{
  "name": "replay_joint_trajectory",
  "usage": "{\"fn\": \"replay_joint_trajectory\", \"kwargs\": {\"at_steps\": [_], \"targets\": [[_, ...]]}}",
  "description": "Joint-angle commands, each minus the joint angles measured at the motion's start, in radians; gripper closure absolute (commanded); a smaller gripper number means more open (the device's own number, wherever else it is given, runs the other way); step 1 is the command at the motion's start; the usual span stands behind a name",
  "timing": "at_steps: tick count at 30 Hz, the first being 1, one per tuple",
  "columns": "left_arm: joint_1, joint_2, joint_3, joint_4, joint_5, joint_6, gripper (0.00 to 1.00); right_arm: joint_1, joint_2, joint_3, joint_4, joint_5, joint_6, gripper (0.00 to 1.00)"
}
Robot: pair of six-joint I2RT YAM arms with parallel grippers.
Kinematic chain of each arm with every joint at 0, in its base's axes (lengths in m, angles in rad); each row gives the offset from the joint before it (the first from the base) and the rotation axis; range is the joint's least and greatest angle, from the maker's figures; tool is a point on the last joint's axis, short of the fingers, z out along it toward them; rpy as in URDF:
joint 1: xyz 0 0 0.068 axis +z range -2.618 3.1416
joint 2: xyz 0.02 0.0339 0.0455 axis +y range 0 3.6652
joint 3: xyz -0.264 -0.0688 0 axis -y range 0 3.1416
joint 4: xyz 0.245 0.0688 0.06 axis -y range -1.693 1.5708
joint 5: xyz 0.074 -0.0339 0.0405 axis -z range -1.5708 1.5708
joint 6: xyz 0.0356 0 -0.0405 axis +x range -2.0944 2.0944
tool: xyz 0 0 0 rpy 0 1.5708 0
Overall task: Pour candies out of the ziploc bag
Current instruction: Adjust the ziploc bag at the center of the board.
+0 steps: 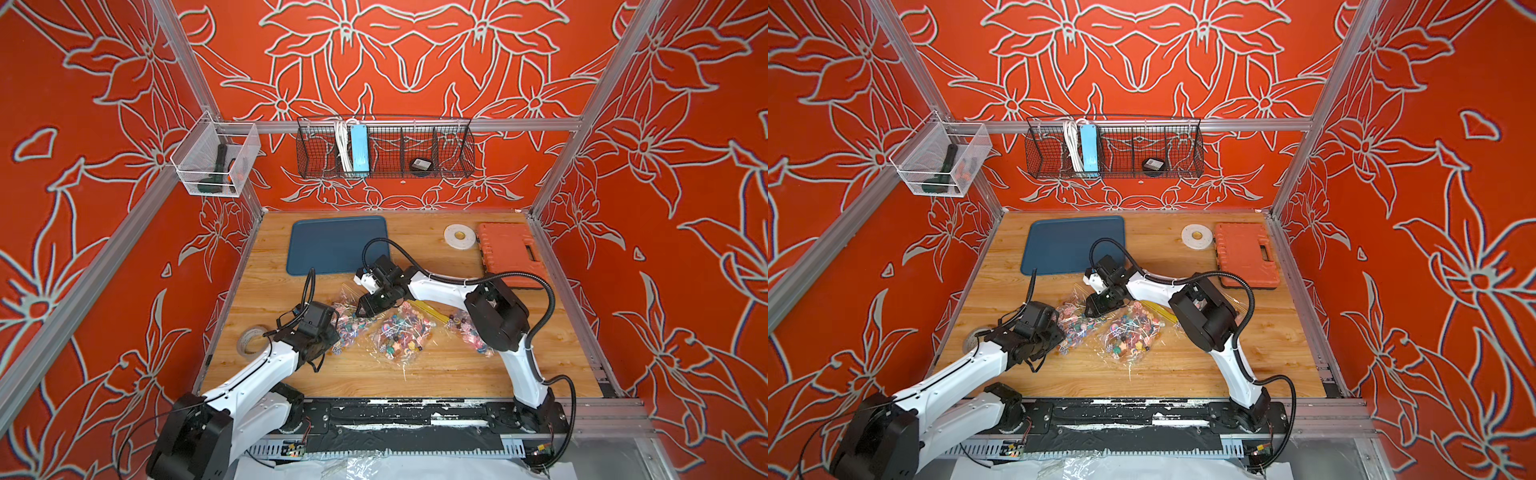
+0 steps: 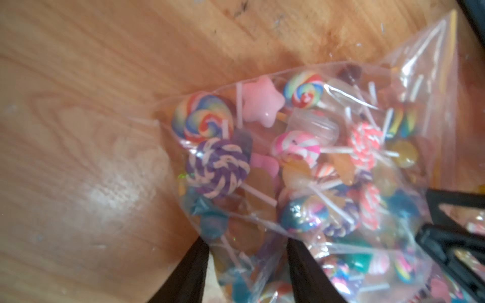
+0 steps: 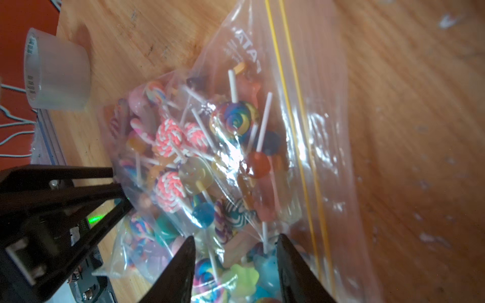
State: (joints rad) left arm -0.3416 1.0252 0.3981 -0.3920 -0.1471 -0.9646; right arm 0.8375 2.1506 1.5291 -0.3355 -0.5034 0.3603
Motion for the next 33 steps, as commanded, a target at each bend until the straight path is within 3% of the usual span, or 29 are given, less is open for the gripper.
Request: {"fn": "replay_joint_trajectory", "kwargs": {"at_steps": [1, 11, 18, 27, 31, 33], "targets": [[0.005, 0.056, 0.022, -0.006, -0.078, 0.054, 0.48, 0.004, -0.023, -0.079, -0.056, 0.026, 0.082, 0.5], [0.081, 0.307, 0.186, 0.052, -0.178, 0.172, 0.49, 0.004, -0.112, -0.206, 0.045, 0.042, 0.213, 0.49], [0.115, 0.424, 0.289, 0.055, -0.218, 0.223, 0.55, -0.002, -0.219, -0.216, 0.014, 0.098, 0.209, 0.47], [0.11, 0.286, 0.373, -0.051, -0.16, 0.275, 0.52, -0.074, -0.266, -0.274, 0.024, 0.15, 0.199, 0.51], [0.049, 0.178, 0.364, -0.033, -0.111, 0.348, 0.52, -0.103, -0.234, -0.271, 0.017, 0.152, 0.177, 0.66], [-0.024, 0.17, 0.402, -0.063, -0.105, 0.356, 0.58, -0.121, -0.241, -0.279, 0.01, 0.156, 0.165, 0.72]]}}
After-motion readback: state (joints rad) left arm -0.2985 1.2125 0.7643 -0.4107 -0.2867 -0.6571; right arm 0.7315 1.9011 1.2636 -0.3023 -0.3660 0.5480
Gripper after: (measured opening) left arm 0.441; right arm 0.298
